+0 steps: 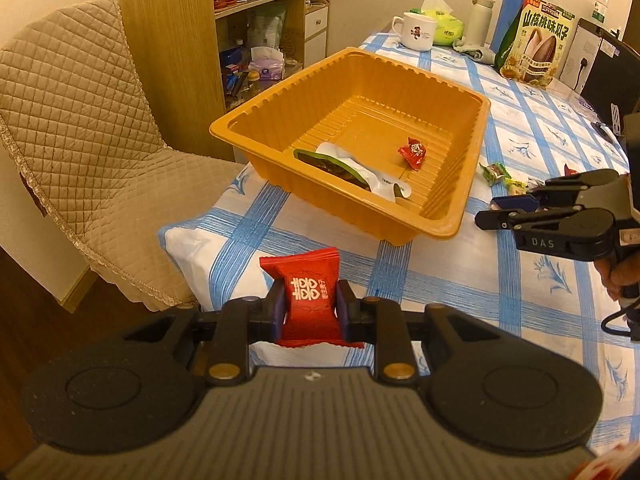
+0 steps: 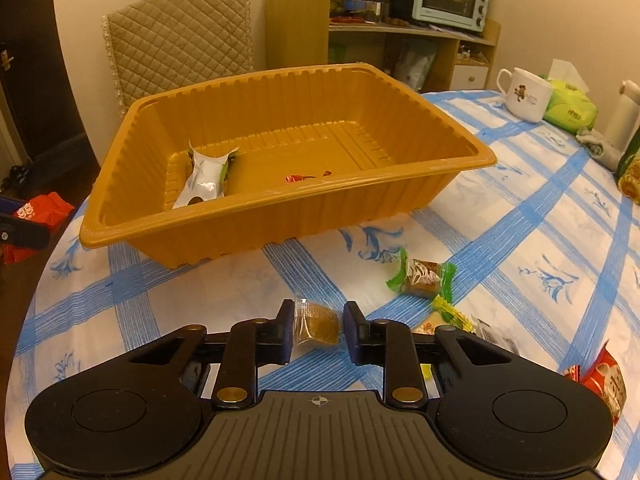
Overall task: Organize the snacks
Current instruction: 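Carry both snacks over the orange tray and open both tools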
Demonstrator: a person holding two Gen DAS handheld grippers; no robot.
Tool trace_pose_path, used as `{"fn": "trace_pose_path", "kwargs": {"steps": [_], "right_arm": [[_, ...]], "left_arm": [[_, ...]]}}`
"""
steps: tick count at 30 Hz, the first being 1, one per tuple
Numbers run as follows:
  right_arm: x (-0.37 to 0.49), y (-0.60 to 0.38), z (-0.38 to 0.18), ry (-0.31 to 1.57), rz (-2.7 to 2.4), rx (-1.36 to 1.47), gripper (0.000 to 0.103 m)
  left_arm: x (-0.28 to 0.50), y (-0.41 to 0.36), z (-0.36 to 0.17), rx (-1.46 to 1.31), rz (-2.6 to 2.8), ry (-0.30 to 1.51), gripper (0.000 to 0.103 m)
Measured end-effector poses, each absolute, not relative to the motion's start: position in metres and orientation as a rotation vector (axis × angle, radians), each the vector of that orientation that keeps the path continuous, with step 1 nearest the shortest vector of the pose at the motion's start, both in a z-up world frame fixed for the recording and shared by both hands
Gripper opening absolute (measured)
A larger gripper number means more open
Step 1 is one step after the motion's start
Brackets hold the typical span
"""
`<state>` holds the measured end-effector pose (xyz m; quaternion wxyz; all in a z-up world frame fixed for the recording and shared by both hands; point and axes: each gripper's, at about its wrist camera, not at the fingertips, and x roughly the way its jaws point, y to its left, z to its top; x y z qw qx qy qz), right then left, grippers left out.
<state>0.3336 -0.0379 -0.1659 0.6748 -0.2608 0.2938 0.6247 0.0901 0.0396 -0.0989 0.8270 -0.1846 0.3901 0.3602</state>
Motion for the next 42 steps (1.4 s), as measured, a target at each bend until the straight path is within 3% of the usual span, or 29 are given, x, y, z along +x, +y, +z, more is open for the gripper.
{"fn": "trace_pose_path", "kwargs": {"steps": [5, 25, 42], "right_arm": [[0.331, -0.044, -0.161, 0.674, 1.391, -0.573, 0.011], [0.308, -0.083, -0.080, 0.731, 1.428, -0.346, 0.011], [0.298, -0.021, -0.042, 0.819, 1.322, -0.205, 0.011]], "left_arm": [[0.087, 0.037, -0.094, -0.386, 0.765, 0.819, 0.023], [0.098, 0.031, -0.044, -0.293, 0.670, 0.728, 0.023], [0.154, 0.100, -0.026, -0.218, 0.496, 0.714, 0.023]]}}
